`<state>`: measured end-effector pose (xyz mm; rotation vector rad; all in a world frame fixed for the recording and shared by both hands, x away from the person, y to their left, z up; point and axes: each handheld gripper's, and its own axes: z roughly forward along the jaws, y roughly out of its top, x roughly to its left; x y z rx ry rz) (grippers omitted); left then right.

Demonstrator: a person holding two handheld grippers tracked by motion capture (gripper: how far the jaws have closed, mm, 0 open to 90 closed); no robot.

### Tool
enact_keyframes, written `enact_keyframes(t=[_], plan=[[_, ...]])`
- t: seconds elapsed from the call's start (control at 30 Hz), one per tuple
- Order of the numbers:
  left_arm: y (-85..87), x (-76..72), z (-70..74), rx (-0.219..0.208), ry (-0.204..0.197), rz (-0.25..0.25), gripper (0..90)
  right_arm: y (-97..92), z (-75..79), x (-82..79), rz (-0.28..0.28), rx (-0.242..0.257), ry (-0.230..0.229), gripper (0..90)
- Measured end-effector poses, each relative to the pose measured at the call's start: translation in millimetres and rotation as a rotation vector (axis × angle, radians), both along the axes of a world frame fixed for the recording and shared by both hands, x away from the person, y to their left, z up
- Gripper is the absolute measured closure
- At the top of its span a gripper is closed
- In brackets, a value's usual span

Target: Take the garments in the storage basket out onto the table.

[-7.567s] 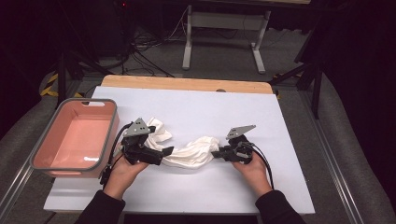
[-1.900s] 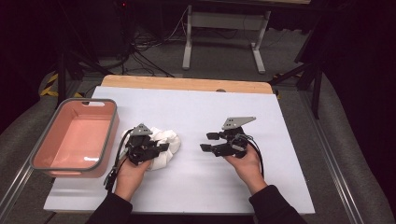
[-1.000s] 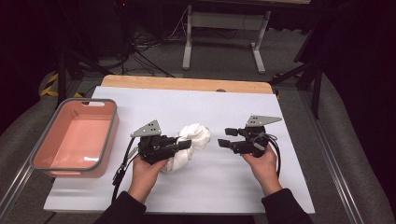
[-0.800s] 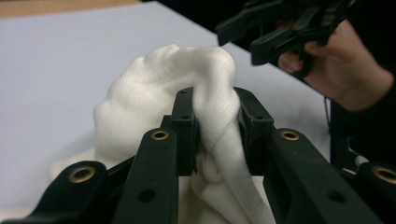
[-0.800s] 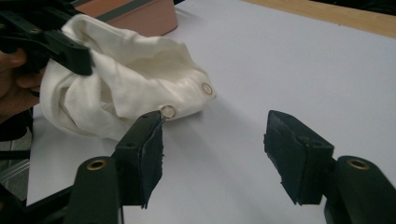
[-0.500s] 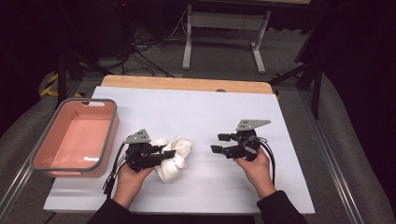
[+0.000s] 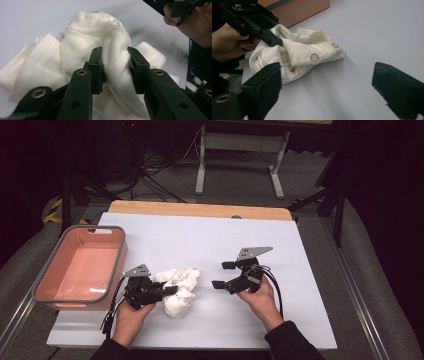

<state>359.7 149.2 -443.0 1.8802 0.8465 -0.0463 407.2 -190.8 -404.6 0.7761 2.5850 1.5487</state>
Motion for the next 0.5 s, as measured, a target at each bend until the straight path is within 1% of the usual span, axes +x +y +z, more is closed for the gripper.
enact_keyframes(t=[0.03, 0.07, 0.13, 0.17, 0.23, 0.27, 0.3, 0.33, 0.37, 0.47, 0.5], plan=[[-2.2, -1.9, -1.9, -0.001, 0.013, -0.004, 68.9, 0.5, -0.3, 0.0, 0.004, 0.007, 0.005, 8.2], [-4.5, -3.6, -3.9, 0.005, 0.013, -0.018, 69.0, 1.2, -0.8, -0.2, 0.005, 0.01, 0.005, 9.6], [-8.2, -6.7, -6.1, 0.014, 0.016, -0.022, 69.0, 3.8, -1.6, -0.9, 0.004, -0.014, -0.003, 11.5], [-8.8, -7.5, -6.4, 0.014, 0.015, -0.024, 69.1, 5.8, -2.5, -1.6, 0.01, -0.022, -0.001, 15.1], [-9.2, -8.2, -6.7, 0.018, 0.011, -0.025, 69.1, 7.8, -3.2, -2.8, 0.026, -0.022, 0.002, 19.9], [-9.1, -8.2, -6.8, 0.018, 0.012, -0.025, 69.1, 7.8, -3.2, -2.8, 0.026, -0.022, 0.002, 19.9], [-8.9, -7.9, -8.1, 0.015, 0.021, -0.017, 69.1, 9.3, -4.4, -3.4, 0.038, -0.028, 0.011, 27.2], [-8.9, -7.9, -8.1, 0.015, 0.021, -0.017, 69.0, 9.3, -4.4, -3.4, 0.038, -0.028, 0.011, 27.2], [-10.9, -8.4, -9.8, 0.019, 0.027, -0.015, 69.0, 10.8, -6.7, -2.8, 0.054, -0.027, 0.029, 31.2], [-13.9, -8.7, -11.2, 0.032, 0.02, -0.018, 69.0, 13.9, -9.7, -1.9, 0.058, -0.04, 0.042, 34.8], [-14.4, -8.9, -11.4, 0.029, 0.025, -0.018, 69.0, 15.1, -10.8, -1.5, 0.061, -0.044, 0.046, 35.4]])
